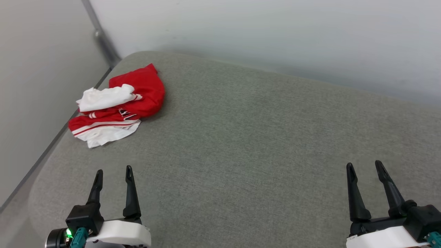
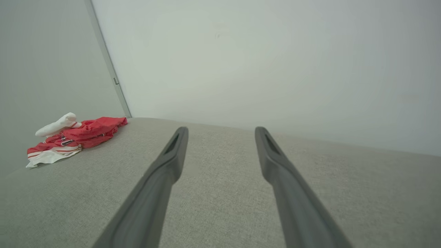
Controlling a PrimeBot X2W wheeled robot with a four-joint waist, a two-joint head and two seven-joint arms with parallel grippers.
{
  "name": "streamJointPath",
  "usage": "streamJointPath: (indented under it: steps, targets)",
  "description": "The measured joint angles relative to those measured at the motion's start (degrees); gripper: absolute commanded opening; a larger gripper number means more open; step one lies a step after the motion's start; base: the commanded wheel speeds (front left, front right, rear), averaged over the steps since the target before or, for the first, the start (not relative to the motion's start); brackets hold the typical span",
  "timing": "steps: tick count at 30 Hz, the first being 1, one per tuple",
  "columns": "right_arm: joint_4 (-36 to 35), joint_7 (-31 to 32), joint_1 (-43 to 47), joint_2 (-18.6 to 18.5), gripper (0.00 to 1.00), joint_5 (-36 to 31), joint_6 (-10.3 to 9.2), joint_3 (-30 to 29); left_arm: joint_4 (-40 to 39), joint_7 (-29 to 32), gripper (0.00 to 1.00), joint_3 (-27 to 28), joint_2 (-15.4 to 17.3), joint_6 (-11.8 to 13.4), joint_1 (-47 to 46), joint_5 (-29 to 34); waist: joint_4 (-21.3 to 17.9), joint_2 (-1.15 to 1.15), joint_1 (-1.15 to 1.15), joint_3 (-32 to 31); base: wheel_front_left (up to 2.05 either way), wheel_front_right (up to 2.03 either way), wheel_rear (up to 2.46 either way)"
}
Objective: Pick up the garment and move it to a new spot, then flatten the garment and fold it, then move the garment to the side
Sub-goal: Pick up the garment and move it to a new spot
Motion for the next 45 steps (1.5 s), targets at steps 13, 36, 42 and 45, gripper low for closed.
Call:
streamJointPath:
  steps: [13,36,42,45]
  targets:
    - [0.0,0.0,-0.2,0.0,1.0,-0.9,0.0,0.7,0.2,0.0,1.0,1.0,0.0,0.6,-0.1,-1.2,7.2,0.0,0.0,1.1,0.0,0.0,0.0]
    - [-3.7,0.0,-7.5,0.0,1.0,-9.3,0.0,-0.4,6.0,0.0,1.0,17.7,9.1,-10.5,-33.3,-0.9,1.2,0.0,0.01,14.5,0.0,0.0,0.0]
    - [-5.2,0.0,-8.6,-0.3,1.0,-11.0,0.0,-1.4,14.3,0.0,1.0,14.8,15.8,-11.2,-40.9,-1.0,-1.4,0.0,0.01,19.5,0.0,0.0,0.0]
    - [-5.9,0.0,-9.7,-1.0,1.0,-11.0,0.0,-1.6,19.8,1.5,1.0,9.7,20.5,-11.4,-43.9,-0.9,-2.5,0.0,0.01,21.6,0.0,0.0,0.0]
